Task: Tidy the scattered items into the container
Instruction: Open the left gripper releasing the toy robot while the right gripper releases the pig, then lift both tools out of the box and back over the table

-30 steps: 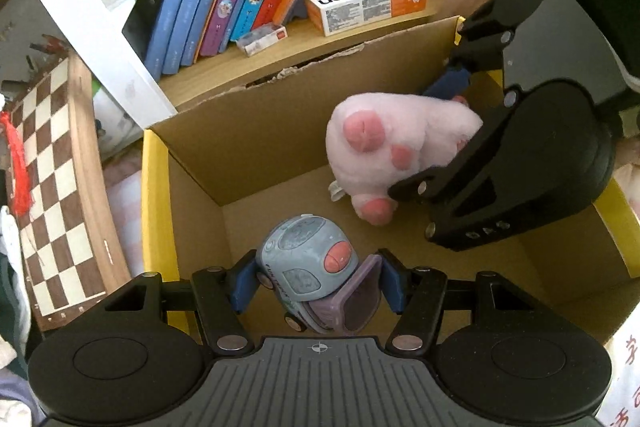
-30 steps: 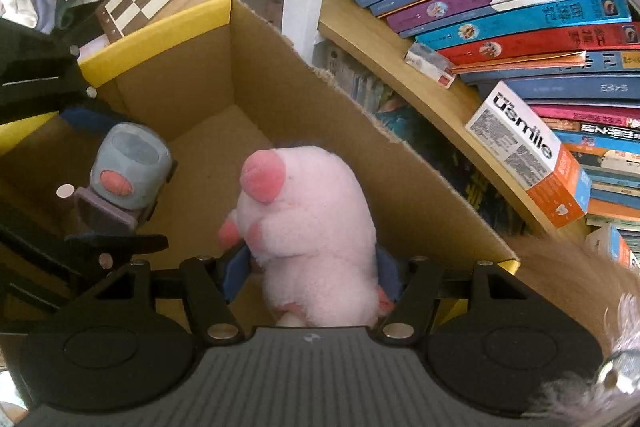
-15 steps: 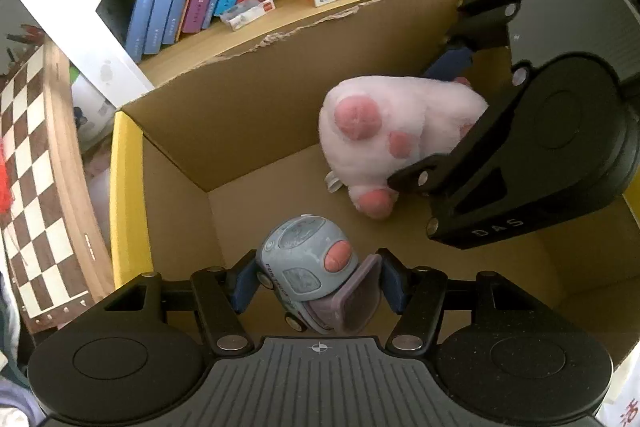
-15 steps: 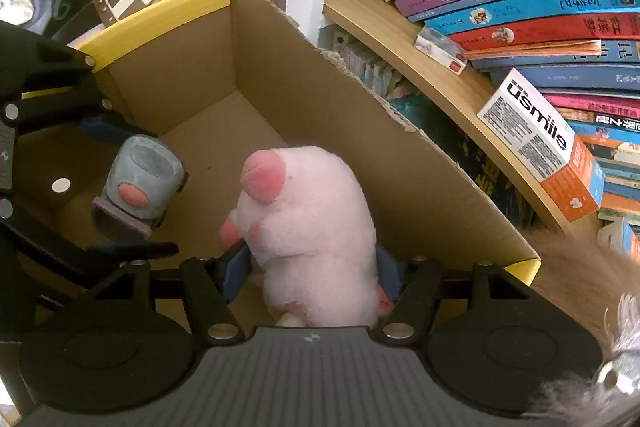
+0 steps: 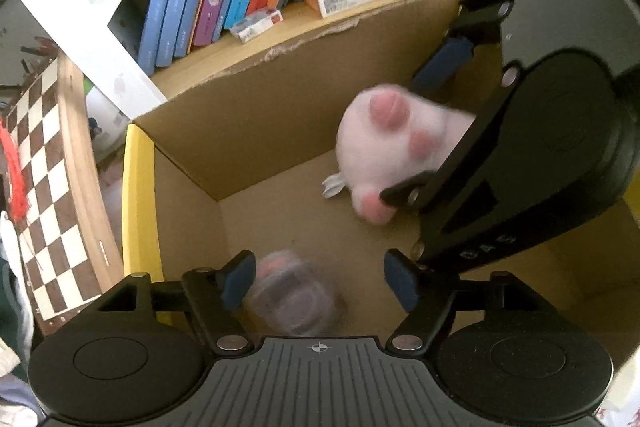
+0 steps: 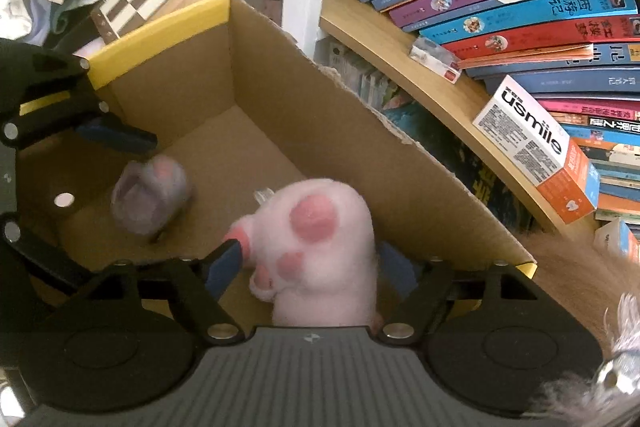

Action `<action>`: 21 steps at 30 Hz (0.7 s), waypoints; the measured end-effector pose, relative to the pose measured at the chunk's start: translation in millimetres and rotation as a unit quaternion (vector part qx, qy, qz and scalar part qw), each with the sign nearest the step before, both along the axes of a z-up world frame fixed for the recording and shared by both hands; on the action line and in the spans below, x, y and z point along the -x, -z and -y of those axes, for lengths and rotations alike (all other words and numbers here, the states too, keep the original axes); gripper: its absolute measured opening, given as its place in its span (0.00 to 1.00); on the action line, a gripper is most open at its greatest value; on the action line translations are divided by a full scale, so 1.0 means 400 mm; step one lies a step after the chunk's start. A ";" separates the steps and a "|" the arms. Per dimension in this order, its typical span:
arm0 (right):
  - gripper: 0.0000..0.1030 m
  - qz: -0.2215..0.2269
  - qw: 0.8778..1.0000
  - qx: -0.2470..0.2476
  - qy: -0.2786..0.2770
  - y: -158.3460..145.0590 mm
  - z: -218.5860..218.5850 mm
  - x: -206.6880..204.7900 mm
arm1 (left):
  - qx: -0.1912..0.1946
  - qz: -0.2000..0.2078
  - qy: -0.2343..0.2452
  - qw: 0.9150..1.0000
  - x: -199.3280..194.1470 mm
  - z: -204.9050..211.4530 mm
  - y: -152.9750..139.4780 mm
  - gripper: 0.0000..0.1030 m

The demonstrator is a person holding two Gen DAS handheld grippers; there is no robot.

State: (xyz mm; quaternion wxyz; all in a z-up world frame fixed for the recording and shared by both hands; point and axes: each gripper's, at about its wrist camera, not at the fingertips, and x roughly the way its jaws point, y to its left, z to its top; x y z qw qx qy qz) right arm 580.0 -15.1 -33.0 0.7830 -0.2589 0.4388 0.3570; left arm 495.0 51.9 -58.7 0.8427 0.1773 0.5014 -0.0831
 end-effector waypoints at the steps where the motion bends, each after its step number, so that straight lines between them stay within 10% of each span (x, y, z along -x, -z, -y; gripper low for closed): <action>1: 0.77 0.000 1.000 -0.004 0.002 -0.007 0.002 0.002 | 0.001 0.004 0.002 1.000 0.006 0.000 -0.006 0.71; 21: 0.81 0.057 0.990 -0.125 0.041 -0.257 0.100 0.214 | 0.025 0.164 -0.014 0.986 0.263 -0.009 -0.231 0.75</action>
